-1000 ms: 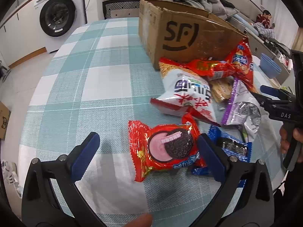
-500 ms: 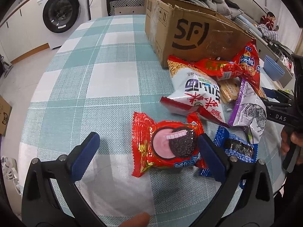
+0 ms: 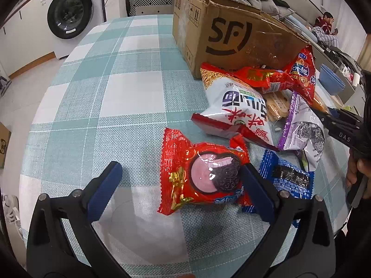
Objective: Organize snacks
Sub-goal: 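Grasp the orange sponge cake with the right gripper while the left grasps the red cookie pack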
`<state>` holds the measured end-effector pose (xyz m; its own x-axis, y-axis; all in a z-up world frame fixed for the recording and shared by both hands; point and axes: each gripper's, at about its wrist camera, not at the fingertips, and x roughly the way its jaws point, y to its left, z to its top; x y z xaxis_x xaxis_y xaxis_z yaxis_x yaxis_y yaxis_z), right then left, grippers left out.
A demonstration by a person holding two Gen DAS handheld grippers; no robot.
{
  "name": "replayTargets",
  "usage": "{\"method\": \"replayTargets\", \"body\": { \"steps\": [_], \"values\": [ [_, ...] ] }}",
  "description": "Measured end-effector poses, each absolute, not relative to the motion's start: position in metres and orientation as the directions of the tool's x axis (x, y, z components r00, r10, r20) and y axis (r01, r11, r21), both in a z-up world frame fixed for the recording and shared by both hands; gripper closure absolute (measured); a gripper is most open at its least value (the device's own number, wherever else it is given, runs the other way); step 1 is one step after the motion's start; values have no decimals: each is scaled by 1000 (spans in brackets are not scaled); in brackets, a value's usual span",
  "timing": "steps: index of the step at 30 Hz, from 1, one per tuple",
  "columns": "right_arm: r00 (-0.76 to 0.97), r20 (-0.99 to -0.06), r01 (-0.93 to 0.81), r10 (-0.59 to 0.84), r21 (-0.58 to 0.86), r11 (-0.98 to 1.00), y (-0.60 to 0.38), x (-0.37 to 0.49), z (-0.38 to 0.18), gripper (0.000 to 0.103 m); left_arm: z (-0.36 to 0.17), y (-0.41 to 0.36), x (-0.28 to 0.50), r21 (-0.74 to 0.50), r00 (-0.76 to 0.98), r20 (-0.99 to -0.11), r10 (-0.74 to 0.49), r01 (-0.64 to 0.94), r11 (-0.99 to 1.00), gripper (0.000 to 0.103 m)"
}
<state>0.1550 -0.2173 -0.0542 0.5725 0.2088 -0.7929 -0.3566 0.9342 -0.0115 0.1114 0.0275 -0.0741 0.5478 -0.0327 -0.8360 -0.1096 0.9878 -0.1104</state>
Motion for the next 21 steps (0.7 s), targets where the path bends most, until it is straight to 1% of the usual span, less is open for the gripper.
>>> {"method": "replayTargets", "body": {
  "steps": [5, 8, 10, 13, 21],
  "values": [
    [609, -770, -317, 191, -15, 948, -231, 154, -45, 67, -74, 28, 110, -115, 550, -835, -36, -109, 987, 3],
    [623, -758, -294, 195, 4, 956, -241, 155, -42, 67, -72, 27, 109, -123, 551, -833, -54, -88, 989, 9],
    [638, -742, -280, 206, 26, 960, -248, 154, -37, 67, -70, 25, 107, -128, 545, -835, -72, -66, 990, 16],
    [661, -722, -271, 205, 25, 962, -253, 154, -30, 67, -68, 26, 106, -150, 539, -837, -98, -54, 987, 20],
    [673, -708, -270, 214, 34, 962, -255, 151, -23, 67, -57, 24, 100, -200, 545, -824, -153, -26, 980, 20]
  ]
}}
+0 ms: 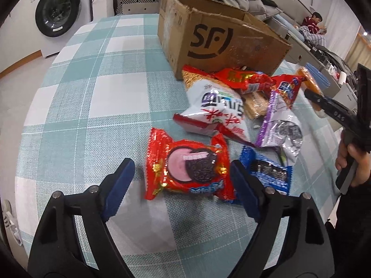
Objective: Organize snacks
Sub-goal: 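Grasp the orange sponge cake with the right gripper while the left grasps the red cookie pack, then lift and carry the cake and cookie pack over the box with both grippers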
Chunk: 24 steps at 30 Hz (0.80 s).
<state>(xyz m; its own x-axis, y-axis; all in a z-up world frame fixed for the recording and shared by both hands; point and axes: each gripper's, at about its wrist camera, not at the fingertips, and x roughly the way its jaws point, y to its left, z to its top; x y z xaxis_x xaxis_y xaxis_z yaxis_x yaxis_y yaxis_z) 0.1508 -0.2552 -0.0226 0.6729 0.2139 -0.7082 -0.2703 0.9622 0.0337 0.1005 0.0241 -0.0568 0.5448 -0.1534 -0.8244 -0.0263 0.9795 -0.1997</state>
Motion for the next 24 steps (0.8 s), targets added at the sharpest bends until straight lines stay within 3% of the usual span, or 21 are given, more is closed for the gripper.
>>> {"method": "replayTargets", "body": {
  "steps": [5, 8, 10, 13, 24],
  "values": [
    [674, -704, -283, 224, 34, 958, -252, 149, -23, 67, -61, 13, 101, -165, 533, -835, -139, -1, 986, 20],
    [681, -695, -292, 233, 35, 956, -249, 146, -21, 67, -64, 8, 102, -135, 534, -837, -118, 8, 991, 34],
    [682, -691, -299, 238, 34, 954, -247, 145, -19, 67, -64, 7, 101, -143, 534, -834, -135, 26, 989, 50],
    [684, -684, -316, 253, 35, 948, -244, 142, -17, 67, -61, 7, 97, -145, 559, -817, -143, 41, 989, 58],
    [704, -651, -346, 283, 33, 938, -238, 131, -5, 67, -46, 8, 89, -113, 601, -792, -110, 33, 993, 59]
  ]
}}
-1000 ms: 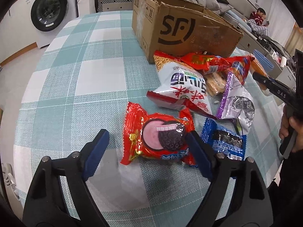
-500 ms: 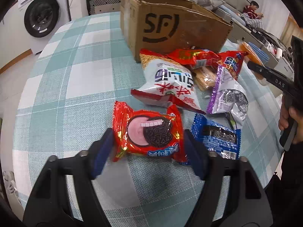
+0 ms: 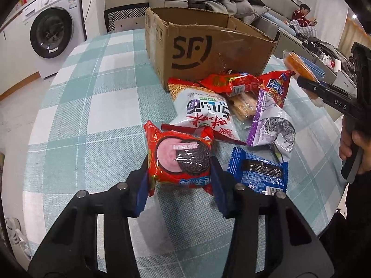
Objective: Organize snacks
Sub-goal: 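Lift and carry the cake and cookie pack over the box with both grippers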
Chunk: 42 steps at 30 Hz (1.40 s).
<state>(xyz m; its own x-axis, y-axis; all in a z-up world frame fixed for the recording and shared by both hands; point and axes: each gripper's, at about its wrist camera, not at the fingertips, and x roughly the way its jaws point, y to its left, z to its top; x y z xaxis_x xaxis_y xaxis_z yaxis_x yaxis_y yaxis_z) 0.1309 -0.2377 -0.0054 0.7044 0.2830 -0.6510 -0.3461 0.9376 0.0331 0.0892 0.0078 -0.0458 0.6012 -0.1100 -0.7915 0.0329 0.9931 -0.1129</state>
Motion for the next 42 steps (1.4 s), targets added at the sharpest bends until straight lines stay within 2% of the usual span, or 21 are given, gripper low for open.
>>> {"method": "replayTargets", "body": {
  "steps": [17, 31, 42],
  "values": [
    [708, -598, -419, 376, 74, 905, -225, 112, 18, 67, -12, 36, 68, -207, 672, -725, -151, -3, 978, 59],
    [701, -585, -462, 407, 61, 885, -211, 108, 27, 67, 3, 48, 80, -157, 709, -704, -41, -99, 983, 59],
    [699, -576, -494, 424, 41, 869, -196, 118, 45, 67, 24, 52, 107, -140, 724, -690, -4, -127, 982, 59]
  ]
}}
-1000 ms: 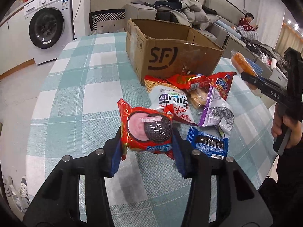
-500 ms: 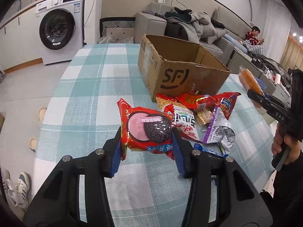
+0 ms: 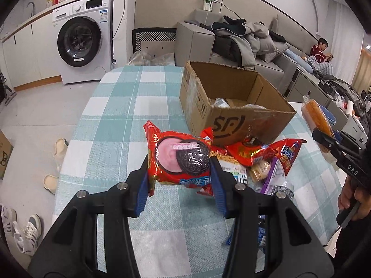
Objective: Organize snacks
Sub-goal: 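Lift and carry the cake and cookie pack over the box with both grippers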
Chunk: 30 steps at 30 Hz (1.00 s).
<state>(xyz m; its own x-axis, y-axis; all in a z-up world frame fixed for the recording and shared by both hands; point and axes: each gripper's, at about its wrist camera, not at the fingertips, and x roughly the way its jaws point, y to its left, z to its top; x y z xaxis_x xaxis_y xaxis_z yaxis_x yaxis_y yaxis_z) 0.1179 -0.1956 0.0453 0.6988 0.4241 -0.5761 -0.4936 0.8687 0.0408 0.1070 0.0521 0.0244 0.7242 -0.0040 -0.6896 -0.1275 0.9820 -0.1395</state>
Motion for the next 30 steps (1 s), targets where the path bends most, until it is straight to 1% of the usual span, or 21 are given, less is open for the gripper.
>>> {"method": "replayTargets", "body": {
  "steps": [11, 30],
  "values": [
    [698, -567, -517, 437, 24, 856, -184, 135, 67, 67, 42, 55, 135, -116, 729, -684, 28, -146, 983, 59],
    [678, -594, -534, 434, 8, 846, -162, 188, 77, 67, 53, 58, 202, -119, 730, -684, 8, -122, 985, 59]
  ]
}}
